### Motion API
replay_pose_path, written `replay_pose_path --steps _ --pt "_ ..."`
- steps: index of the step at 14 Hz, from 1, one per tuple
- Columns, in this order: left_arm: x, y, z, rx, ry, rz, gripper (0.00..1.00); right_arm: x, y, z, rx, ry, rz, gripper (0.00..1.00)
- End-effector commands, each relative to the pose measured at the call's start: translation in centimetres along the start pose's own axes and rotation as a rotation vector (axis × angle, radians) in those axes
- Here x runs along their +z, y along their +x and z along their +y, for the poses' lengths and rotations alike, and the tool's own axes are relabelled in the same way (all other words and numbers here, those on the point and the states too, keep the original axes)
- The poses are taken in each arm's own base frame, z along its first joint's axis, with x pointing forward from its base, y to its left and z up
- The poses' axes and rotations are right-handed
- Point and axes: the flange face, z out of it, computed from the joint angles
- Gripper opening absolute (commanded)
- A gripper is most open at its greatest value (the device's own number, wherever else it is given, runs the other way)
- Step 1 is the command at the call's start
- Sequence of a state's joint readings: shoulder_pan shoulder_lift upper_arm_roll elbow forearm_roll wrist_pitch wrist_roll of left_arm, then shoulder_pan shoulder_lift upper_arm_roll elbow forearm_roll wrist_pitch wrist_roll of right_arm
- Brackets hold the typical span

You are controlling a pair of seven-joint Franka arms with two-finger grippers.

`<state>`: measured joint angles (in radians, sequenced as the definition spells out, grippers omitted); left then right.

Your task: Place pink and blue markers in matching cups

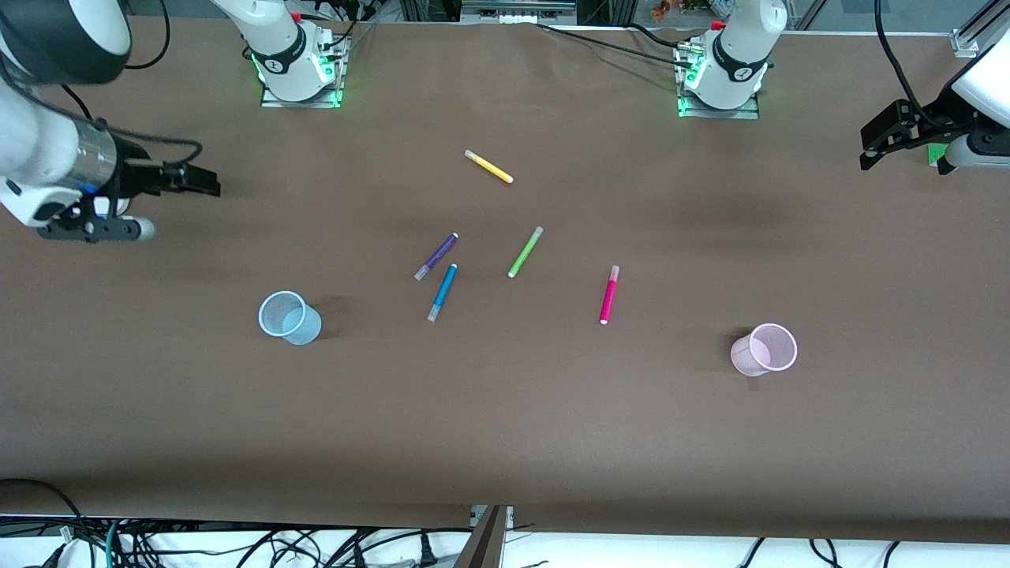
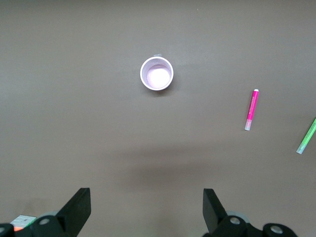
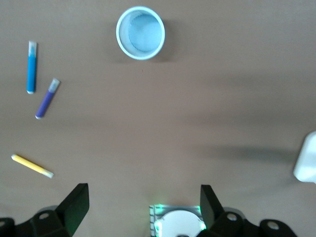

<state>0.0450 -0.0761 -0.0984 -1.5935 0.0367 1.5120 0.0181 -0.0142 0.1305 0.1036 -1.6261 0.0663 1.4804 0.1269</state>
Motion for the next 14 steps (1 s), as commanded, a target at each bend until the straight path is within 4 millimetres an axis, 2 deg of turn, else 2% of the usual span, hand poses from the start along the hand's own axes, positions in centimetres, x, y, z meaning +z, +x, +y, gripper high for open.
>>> replay_pose_path --steps 1,5,8,10,11,12,13,14 --pt "-0.1 0.0 0.1 0.009 0.023 0.014 1.0 1.6 2.3 -0.8 0.062 0.039 0.004 0.99" --pt "0.5 0.4 0.7 0.019 0.011 0.006 1.0 4.9 4.3 -5.3 0.152 0.027 0.008 0.99" --pt "0.8 0.9 0.8 0.018 0.01 0.001 1.0 8.6 6.0 -10.1 0.239 0.023 0.028 0.99" --pt "1.2 1.0 0.9 0.015 0.007 -0.011 1.0 11.2 6.6 -14.0 0.267 0.015 0.044 0.99" --pt "1.9 1.2 1.1 0.014 0.005 -0.03 1.0 12.7 7.1 -15.3 0.275 0.013 0.044 0.99" --pt "3.8 2.3 1.3 0.02 0.003 -0.066 1.0 14.1 7.5 -16.4 0.287 0.013 0.046 0.99" --pt "6.6 3.6 3.0 0.056 0.002 -0.116 1.0 15.6 7.8 -17.8 0.3 0.014 0.051 0.99" --pt "8.7 4.6 3.6 0.068 -0.005 -0.154 1.0 16.9 8.2 -18.9 0.322 0.018 0.059 0.99"
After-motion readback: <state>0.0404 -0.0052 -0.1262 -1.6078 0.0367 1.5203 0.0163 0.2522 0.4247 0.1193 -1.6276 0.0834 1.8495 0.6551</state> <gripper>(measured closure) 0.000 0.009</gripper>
